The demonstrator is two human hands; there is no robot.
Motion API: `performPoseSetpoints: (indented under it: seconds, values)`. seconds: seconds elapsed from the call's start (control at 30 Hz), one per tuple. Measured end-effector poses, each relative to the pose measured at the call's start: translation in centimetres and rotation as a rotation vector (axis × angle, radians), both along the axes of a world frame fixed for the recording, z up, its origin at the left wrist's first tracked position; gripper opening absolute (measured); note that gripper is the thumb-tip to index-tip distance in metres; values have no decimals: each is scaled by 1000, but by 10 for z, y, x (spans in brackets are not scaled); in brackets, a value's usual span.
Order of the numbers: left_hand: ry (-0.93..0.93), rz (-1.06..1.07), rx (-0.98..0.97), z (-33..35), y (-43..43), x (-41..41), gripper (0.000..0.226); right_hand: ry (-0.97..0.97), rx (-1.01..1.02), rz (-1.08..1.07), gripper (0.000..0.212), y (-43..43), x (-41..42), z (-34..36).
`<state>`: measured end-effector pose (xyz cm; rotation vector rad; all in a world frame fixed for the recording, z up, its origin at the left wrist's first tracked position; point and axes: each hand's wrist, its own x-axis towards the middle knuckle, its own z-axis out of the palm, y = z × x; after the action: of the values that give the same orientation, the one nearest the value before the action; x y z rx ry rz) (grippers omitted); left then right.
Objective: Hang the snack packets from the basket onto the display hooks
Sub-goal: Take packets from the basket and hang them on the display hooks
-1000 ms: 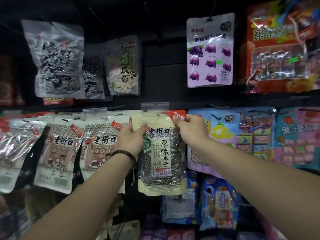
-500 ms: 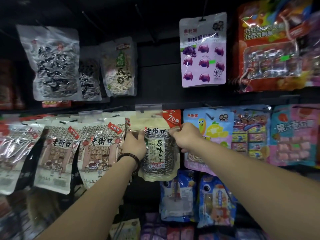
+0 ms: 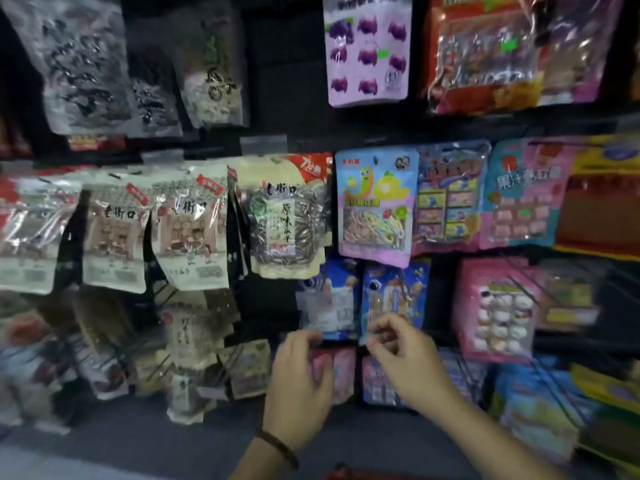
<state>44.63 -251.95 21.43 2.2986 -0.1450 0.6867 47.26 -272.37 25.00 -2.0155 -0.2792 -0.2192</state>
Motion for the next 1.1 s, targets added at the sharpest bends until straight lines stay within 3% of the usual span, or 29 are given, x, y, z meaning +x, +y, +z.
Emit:
performPoseSetpoints:
  seconds: [0.07,0.2,0.43,0.83,1.0,1.1]
  values:
    - [112,-106,33,-41,-12,-24,20,79,28,-1,11,-18,-22,-60]
    - [332,-233,141,-128,-34,-53,21,271,77,-89,11,-58,-53,-179]
    - [705,-380,286,-213,-45,-66,20,614,-24,-210,12,-102,-87,-283]
    - [1017,-343,238,-286,-60,-65,29,1082,12,-346,17,-107,-99,-394]
    - [1150,-384,426,-303,-66,-46,53,1120,-1,-370,41,-99,-89,-422]
    - [1254,-296,490,-318,-69,-35,48,1169,8,-350,40,-98,-86,-434]
